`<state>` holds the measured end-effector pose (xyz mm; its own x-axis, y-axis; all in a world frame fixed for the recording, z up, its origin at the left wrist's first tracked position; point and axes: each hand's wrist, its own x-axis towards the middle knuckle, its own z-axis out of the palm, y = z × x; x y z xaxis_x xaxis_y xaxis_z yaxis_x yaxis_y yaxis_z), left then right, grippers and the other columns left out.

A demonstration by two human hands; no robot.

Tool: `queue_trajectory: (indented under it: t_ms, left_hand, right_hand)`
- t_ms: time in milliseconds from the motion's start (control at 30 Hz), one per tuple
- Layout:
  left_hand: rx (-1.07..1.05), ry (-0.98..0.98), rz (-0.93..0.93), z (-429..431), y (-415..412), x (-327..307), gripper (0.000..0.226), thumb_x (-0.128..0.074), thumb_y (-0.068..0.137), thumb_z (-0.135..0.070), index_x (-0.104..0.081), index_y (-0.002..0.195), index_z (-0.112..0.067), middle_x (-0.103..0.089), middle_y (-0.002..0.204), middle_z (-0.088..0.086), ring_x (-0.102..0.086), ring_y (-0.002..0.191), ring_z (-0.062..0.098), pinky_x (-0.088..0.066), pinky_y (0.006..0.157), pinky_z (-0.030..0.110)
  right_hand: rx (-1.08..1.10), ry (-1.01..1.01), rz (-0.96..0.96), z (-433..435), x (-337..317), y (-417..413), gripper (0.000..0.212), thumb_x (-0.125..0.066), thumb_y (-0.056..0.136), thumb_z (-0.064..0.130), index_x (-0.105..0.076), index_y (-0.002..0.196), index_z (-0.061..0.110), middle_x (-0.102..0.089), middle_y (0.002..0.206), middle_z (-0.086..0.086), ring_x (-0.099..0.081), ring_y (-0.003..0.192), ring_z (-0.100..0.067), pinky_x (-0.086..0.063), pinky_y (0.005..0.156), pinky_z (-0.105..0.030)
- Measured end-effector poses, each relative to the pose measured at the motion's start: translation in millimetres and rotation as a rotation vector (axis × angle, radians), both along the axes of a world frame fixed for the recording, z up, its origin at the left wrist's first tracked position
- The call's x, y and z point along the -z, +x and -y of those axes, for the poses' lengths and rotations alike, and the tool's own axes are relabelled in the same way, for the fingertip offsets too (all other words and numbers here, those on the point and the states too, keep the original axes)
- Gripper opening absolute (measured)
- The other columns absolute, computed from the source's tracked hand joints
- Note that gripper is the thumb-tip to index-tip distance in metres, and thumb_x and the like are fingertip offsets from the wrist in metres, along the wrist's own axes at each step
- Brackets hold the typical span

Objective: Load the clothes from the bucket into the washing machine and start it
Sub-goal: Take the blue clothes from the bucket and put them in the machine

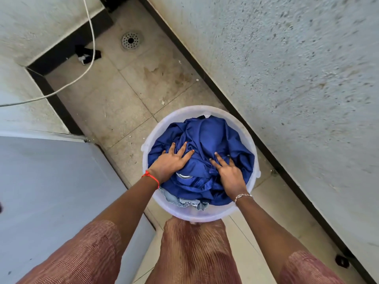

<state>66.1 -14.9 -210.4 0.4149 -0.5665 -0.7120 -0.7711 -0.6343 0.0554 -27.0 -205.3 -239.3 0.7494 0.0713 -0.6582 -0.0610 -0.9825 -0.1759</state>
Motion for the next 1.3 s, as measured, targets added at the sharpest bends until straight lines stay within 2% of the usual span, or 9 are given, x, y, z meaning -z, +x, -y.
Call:
queue_trajectory:
  t_ms: [267, 433, 600, 733, 833, 967, 1100, 1200, 1300]
  left_hand:
    - [-0.106, -0.004, -0.013, -9, -27, -87, 0.080, -0.035, 0.088, 0.015, 0.007, 0.149, -0.015, 0.006, 0.159, 0.007, -0.015, 0.140, 0.045, -0.052, 0.078, 0.040]
    - [-0.216, -0.044, -0.017, -18, -38, -162, 0.082, -0.036, 0.086, 0.014, 0.005, 0.149, -0.017, 0.004, 0.159, 0.002, -0.016, 0.141, 0.041, -0.053, 0.084, 0.040]
    - [-0.318, -0.139, 0.074, -23, -38, -250, 0.082, -0.032, 0.083, 0.014, 0.000, 0.150, -0.020, 0.001, 0.159, -0.001, -0.019, 0.141, 0.039, -0.052, 0.086, 0.039]
    - [-0.390, -0.221, 0.139, -27, -48, -316, 0.076, -0.031, 0.085, 0.011, -0.006, 0.150, -0.020, -0.004, 0.159, -0.002, -0.023, 0.140, 0.039, -0.047, 0.090, 0.041]
    - [-0.431, -0.304, 0.187, -37, -60, -358, 0.074, -0.032, 0.085, 0.009, -0.010, 0.149, -0.019, -0.009, 0.159, 0.001, -0.025, 0.139, 0.039, -0.042, 0.101, 0.042]
    - [-0.505, -0.397, 0.243, -46, -69, -394, 0.076, -0.035, 0.082, 0.010, -0.017, 0.149, -0.020, -0.017, 0.157, 0.000, -0.032, 0.137, 0.035, -0.033, 0.105, 0.037]
    - [-0.614, -0.602, 0.231, -51, -83, -433, 0.070, -0.040, 0.076, 0.012, -0.037, 0.141, -0.014, -0.037, 0.149, 0.004, -0.045, 0.130, 0.028, -0.037, 0.103, 0.039]
    - [-0.693, -0.756, 0.276, -61, -96, -467, 0.065, -0.043, 0.074, 0.012, -0.049, 0.133, -0.013, -0.051, 0.139, 0.006, -0.051, 0.124, 0.030, -0.043, 0.097, 0.041]
    - [-0.746, -0.808, 0.330, -76, -110, -501, 0.064, -0.045, 0.071, 0.011, -0.055, 0.128, -0.016, -0.059, 0.130, 0.004, -0.055, 0.118, 0.030, -0.045, 0.094, 0.038]
  right_hand:
    - [0.111, 0.064, -0.018, 3, -96, -20, 0.066, -0.036, 0.089, -0.009, -0.029, 0.145, 0.026, -0.016, 0.156, 0.012, -0.018, 0.143, -0.030, -0.044, 0.097, -0.035]
    - [0.110, 0.097, 0.020, 3, -177, -16, 0.066, -0.037, 0.087, -0.011, -0.035, 0.142, 0.025, -0.021, 0.155, 0.012, -0.018, 0.143, -0.027, -0.046, 0.093, -0.033]
    - [0.068, 0.094, 0.132, 6, -271, -3, 0.065, -0.037, 0.086, -0.012, -0.038, 0.141, 0.024, -0.025, 0.154, 0.012, -0.019, 0.143, -0.028, -0.049, 0.088, -0.035]
    - [0.019, 0.079, 0.231, 7, -340, -1, 0.067, -0.038, 0.084, -0.013, -0.040, 0.140, 0.024, -0.029, 0.152, 0.011, -0.022, 0.142, -0.030, -0.051, 0.085, -0.038]
    - [0.005, 0.099, 0.325, 1, -388, -7, 0.065, -0.038, 0.084, -0.014, -0.043, 0.139, 0.022, -0.032, 0.151, 0.010, -0.024, 0.141, -0.032, -0.051, 0.085, -0.040]
    - [-0.002, 0.099, 0.419, -6, -427, -17, 0.062, -0.040, 0.084, -0.012, -0.046, 0.136, 0.021, -0.035, 0.150, 0.010, -0.027, 0.140, -0.031, -0.049, 0.084, -0.038]
    - [0.089, 0.173, 0.552, -17, -458, -33, 0.050, -0.043, 0.082, -0.010, -0.060, 0.123, 0.013, -0.049, 0.140, 0.003, -0.038, 0.134, -0.030, -0.048, 0.085, -0.040]
    - [0.142, 0.270, 0.714, -29, -487, -41, 0.047, -0.046, 0.074, -0.015, -0.068, 0.110, 0.007, -0.062, 0.126, -0.003, -0.051, 0.123, -0.032, -0.050, 0.081, -0.041]
    - [0.155, 0.380, 0.894, -45, -520, -50, 0.043, -0.050, 0.064, -0.020, -0.073, 0.092, 0.003, -0.071, 0.107, -0.009, -0.064, 0.101, -0.036, -0.054, 0.072, -0.044]
